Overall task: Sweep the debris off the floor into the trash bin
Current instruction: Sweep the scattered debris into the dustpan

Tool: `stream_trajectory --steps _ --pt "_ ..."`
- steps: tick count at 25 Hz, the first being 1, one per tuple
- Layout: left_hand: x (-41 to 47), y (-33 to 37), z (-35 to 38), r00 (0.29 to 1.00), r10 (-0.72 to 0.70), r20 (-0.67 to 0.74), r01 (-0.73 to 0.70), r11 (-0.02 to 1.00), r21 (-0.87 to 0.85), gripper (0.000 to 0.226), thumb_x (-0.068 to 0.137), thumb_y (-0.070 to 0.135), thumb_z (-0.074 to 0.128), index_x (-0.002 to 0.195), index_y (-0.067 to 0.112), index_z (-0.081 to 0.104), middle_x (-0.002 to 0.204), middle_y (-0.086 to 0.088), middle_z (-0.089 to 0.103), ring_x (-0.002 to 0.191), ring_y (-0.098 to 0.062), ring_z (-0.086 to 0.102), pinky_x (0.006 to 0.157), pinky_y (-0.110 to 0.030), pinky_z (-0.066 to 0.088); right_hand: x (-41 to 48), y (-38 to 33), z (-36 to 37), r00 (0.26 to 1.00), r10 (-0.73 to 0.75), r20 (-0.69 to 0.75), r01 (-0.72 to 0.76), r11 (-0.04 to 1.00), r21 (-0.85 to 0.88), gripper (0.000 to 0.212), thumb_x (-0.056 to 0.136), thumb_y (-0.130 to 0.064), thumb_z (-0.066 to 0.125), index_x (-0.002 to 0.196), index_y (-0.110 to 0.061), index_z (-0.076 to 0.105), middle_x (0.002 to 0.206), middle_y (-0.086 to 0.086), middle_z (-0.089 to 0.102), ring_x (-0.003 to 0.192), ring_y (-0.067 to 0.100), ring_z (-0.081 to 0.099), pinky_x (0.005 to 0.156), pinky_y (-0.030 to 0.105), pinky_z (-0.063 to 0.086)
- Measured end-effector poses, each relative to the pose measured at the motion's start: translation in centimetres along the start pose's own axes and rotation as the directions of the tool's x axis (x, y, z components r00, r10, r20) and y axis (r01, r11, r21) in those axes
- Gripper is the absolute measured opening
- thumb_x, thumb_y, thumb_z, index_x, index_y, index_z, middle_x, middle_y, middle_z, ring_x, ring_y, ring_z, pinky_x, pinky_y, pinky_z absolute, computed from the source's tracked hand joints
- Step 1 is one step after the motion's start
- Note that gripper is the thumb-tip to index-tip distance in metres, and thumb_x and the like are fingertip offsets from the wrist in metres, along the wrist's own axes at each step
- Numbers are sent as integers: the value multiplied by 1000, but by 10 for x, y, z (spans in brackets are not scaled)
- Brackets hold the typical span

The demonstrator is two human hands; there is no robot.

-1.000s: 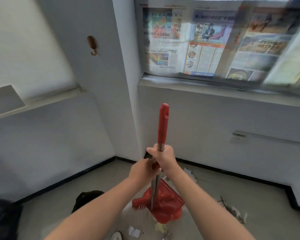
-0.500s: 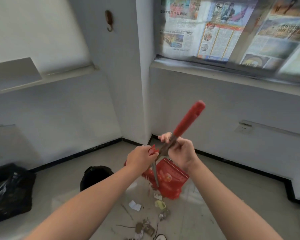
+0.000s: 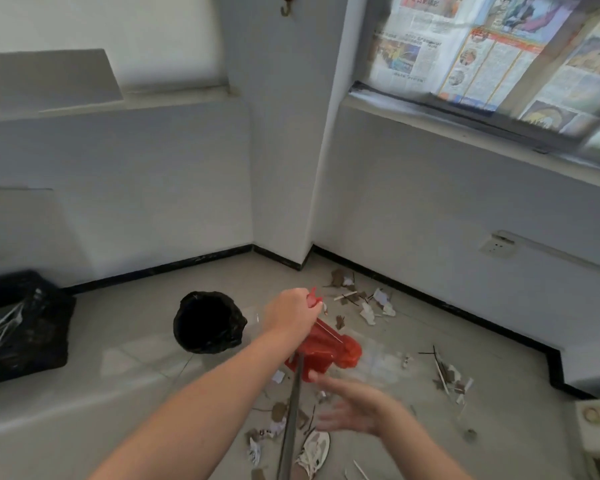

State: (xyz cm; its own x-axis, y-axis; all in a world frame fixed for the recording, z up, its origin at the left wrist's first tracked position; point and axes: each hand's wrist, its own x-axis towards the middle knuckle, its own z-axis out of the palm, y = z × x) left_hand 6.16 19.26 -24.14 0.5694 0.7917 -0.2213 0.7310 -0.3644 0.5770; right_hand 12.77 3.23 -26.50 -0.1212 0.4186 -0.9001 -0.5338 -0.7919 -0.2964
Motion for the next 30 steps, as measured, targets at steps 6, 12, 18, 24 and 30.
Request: stream_trajectory --steps 6,12,18,24,30 --pt "-69 -33 45 998 -53 -24 51 996 -70 25 98 43 53 81 25 59 74 9 58 72 -13 53 51 -16 27 81 40 69 875 -392 -285 169 797 -579 27 80 -3 50 105 1 59 116 19 63 101 29 62 96 47 49" --pt "-95 -82 66 980 -192 47 197 973 -117 36 91 47 59 73 16 63 70 0 63 69 -21 61 63 -33 49 126 168 15 697 -151 -701 -127 936 -329 62 93 -33 48 149 -18 27 135 11 51 125 28 52 98 33 42" --pt "-109 -60 74 993 -26 111 25 1000 9 35 95 46 54 72 20 51 64 8 46 71 -20 53 55 -31 33 89 173 0 850 -33 -525 -43 990 -133 8 81 -1 55 78 5 61 42 6 54 36 17 55 36 23 41" --pt "-92 -49 68 991 64 117 -76 993 95 34 96 49 52 90 17 62 91 -3 69 90 -28 65 67 -33 41 29 156 -31 917 141 -374 -37 961 272 28 94 -1 46 67 -7 44 39 2 42 25 8 36 27 13 30" --pt "-69 -36 65 993 115 34 -119 981 151 32 97 48 51 89 19 62 87 2 69 83 -24 67 63 -31 45 4 87 -73 904 27 -427 77 971 224 22 92 5 42 73 -6 44 46 0 42 24 4 35 25 13 28"
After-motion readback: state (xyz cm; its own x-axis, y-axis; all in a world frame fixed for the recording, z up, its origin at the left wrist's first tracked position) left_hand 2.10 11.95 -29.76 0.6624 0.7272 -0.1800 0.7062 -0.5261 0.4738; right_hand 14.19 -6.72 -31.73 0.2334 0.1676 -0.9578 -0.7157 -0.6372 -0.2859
